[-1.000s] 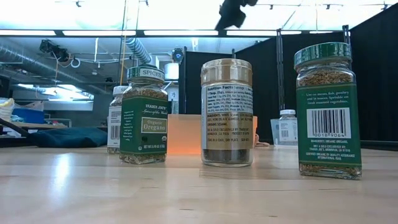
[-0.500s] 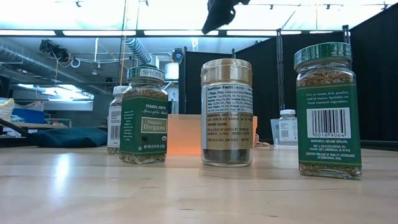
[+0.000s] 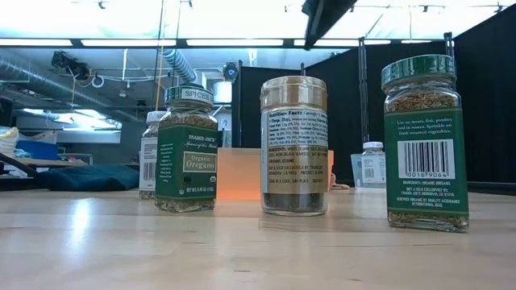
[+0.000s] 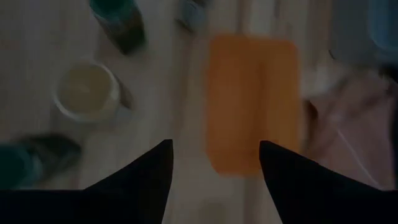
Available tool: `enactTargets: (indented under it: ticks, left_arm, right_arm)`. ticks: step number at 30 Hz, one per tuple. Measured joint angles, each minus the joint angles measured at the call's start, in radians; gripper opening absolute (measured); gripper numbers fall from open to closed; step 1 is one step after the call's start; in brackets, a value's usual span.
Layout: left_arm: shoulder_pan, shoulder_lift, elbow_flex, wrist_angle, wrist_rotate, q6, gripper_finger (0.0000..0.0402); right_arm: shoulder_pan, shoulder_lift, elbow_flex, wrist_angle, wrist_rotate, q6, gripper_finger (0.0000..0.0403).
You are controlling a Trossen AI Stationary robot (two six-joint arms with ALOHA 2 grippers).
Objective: Sort spices by type
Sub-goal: Put the gold seasoning bottle into the gray bin
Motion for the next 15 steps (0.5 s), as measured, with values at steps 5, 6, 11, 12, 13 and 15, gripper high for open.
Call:
enactTargets:
  ticks: [5, 6, 11, 12, 13, 15]
  left_arm:
    - [0.0, 0.086, 0.0, 0.017, 0.031, 0.087, 0.0348]
    - [0.0, 0.107, 0.0, 0.025, 0.034, 0.104, 0.0348]
    - [0.015, 0.205, 0.0, 0.124, 0.12, 0.188, 0.0348]
    - [0.023, 0.219, -0.001, 0.155, 0.18, 0.196, 0.0348]
    - [0.033, 0.231, 0.0, 0.183, 0.239, 0.204, 0.0348]
    - [0.05, 0.248, 0.0, 0.21, 0.315, 0.208, 0.0348]
  right_arm:
    - [-0.042, -0.113, 0.0, -0.192, 0.073, 0.016, 0.0245]
    - [-0.051, -0.137, 0.0, -0.22, 0.083, 0.023, 0.0245]
    - [-0.097, -0.255, 0.0, -0.251, 0.101, 0.042, 0.0245]
    - [-0.105, -0.276, 0.0, -0.251, 0.102, 0.041, 0.0245]
    - [-0.114, -0.295, 0.0, -0.251, 0.104, 0.041, 0.0245]
    - [-0.132, -0.326, 0.0, -0.251, 0.111, 0.041, 0.0245]
